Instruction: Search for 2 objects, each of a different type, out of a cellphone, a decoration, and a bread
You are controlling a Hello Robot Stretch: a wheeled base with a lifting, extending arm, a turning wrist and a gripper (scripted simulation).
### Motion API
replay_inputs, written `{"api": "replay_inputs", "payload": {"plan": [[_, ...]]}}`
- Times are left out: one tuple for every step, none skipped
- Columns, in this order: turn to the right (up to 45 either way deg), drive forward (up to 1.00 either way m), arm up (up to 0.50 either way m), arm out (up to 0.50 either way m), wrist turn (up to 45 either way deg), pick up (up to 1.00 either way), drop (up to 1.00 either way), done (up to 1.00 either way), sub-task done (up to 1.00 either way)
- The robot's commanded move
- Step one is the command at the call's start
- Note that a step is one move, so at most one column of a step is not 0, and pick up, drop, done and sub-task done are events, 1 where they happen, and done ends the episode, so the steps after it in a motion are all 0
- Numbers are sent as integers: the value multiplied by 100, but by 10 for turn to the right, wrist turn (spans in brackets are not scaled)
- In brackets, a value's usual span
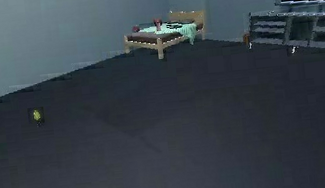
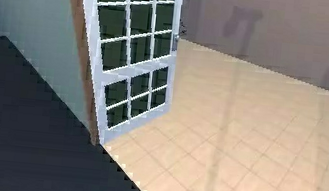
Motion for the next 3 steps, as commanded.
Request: {"api": "replay_inputs", "payload": {"plan": [[270, 0, 0, 0, 0, 0, 0, 0, 0], [0, 100, 0, 0, 0, 0, 0, 0, 0], [0, 100, 0, 0, 0, 0, 0, 0, 0]]}}
